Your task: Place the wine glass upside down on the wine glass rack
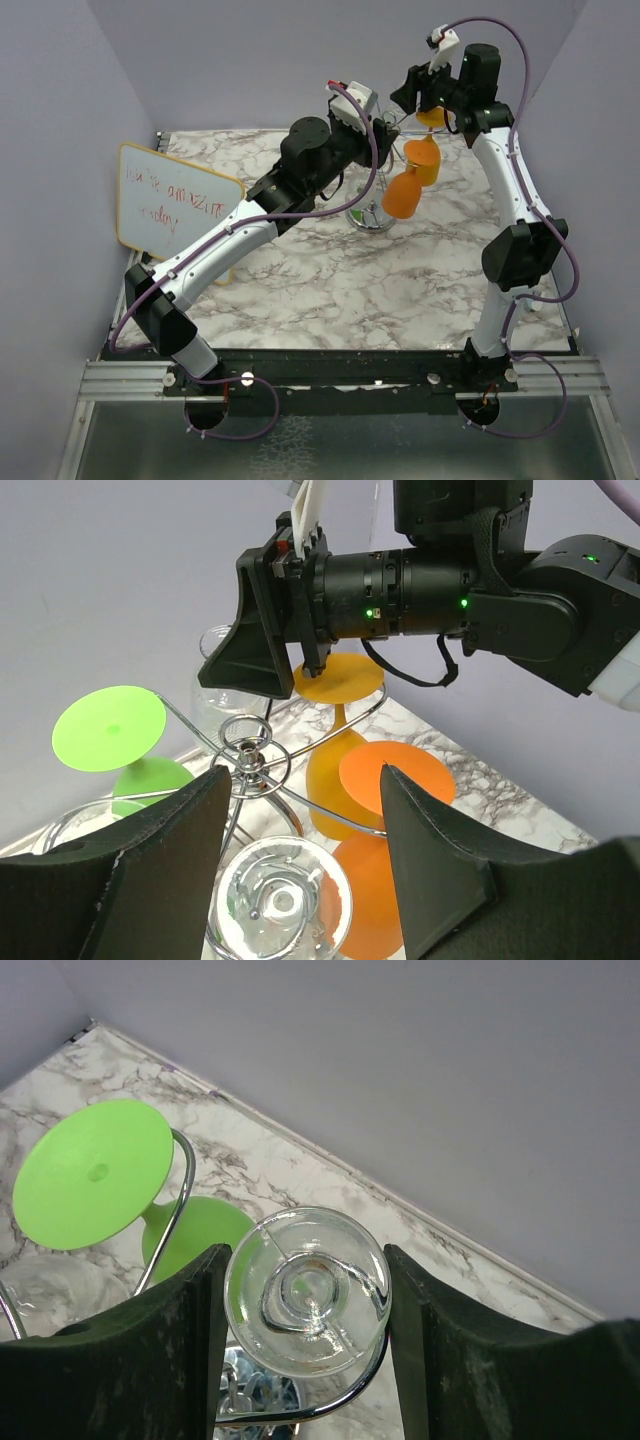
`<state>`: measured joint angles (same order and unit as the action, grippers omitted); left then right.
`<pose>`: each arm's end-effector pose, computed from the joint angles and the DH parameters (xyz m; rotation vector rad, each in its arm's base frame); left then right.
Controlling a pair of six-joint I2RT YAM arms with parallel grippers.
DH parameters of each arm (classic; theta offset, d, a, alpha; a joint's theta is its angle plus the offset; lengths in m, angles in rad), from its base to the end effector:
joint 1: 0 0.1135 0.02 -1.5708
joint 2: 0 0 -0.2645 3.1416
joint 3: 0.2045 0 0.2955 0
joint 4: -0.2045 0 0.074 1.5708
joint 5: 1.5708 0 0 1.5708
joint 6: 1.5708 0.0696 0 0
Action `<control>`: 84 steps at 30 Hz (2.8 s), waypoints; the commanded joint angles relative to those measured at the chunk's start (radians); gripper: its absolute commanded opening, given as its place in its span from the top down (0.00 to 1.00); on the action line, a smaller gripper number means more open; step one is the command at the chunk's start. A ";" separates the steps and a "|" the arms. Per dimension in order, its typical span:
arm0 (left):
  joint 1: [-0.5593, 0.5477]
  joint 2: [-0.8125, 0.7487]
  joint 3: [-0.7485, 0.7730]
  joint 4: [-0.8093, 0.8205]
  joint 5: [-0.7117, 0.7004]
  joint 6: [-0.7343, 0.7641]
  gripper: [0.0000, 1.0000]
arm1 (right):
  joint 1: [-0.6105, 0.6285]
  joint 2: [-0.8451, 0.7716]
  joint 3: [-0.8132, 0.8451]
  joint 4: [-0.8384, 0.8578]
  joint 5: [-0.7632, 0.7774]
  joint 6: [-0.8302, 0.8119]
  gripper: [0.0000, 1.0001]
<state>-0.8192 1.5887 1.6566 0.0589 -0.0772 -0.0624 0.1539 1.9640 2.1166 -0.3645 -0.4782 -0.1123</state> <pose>0.3123 -0.3263 0.4756 0.4856 1.3967 -0.6642 0.5198 0.1130 0.4326 -0.5729 1.6863 0.4552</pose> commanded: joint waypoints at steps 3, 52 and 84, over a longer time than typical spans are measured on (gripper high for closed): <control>0.004 -0.039 -0.010 0.013 -0.016 0.008 0.37 | 0.000 0.001 0.047 0.006 -0.016 -0.006 0.37; 0.009 -0.508 -0.362 -0.334 -0.277 -0.157 0.01 | 0.000 -1.048 -0.887 -0.008 0.524 0.331 0.01; 0.008 -0.933 -0.468 -0.706 -0.382 -0.245 0.01 | 0.000 -1.612 -0.821 -0.614 0.620 0.466 0.00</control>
<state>-0.8135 0.6746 1.1782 -0.5964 -0.4107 -0.2871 0.1539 0.3222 1.2827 -0.9440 0.1665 0.3901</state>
